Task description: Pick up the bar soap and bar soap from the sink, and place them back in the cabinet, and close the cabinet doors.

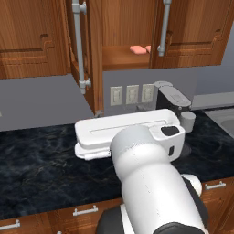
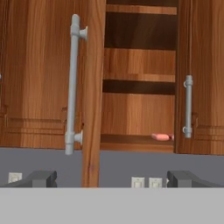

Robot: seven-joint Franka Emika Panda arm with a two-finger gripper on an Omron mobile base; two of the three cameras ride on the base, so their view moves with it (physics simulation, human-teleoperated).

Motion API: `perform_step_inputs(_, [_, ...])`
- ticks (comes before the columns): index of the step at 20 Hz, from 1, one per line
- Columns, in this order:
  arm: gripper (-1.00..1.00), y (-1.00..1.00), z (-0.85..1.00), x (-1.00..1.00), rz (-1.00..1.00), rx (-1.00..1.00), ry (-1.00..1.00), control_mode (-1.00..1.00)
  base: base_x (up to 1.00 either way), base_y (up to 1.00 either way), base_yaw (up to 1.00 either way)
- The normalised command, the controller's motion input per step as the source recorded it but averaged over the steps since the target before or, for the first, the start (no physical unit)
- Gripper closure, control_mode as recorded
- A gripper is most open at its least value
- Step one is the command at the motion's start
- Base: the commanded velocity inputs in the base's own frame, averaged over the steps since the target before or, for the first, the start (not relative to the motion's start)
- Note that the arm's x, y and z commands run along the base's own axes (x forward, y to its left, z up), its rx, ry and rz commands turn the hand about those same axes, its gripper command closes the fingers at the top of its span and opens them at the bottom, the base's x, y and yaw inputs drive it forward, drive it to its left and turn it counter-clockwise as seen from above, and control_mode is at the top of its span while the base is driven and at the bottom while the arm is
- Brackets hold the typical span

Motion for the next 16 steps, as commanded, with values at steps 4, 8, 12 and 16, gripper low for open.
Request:
perform_step_inputs(4, [-1.0,0.25,-0.02,0.0,0.0,0.0,0.0,-1.0,0.0,0.0,0.0])
perform_step_inputs(8, [-1.0,0.25,0.0,0.0,0.0,0.0,0.0,-1.0,0.0,0.0,0.0])
perform_step_inputs(12, [-1.0,0.23,0.0,0.0,0.0,0.0,0.0,-1.0,0.0,0.0,0.0])
perform_step_inputs(16, [-1.0,0.18,0.0,0.0,0.0,0.0,0.0,-1.0,0.0,0.0,0.0])
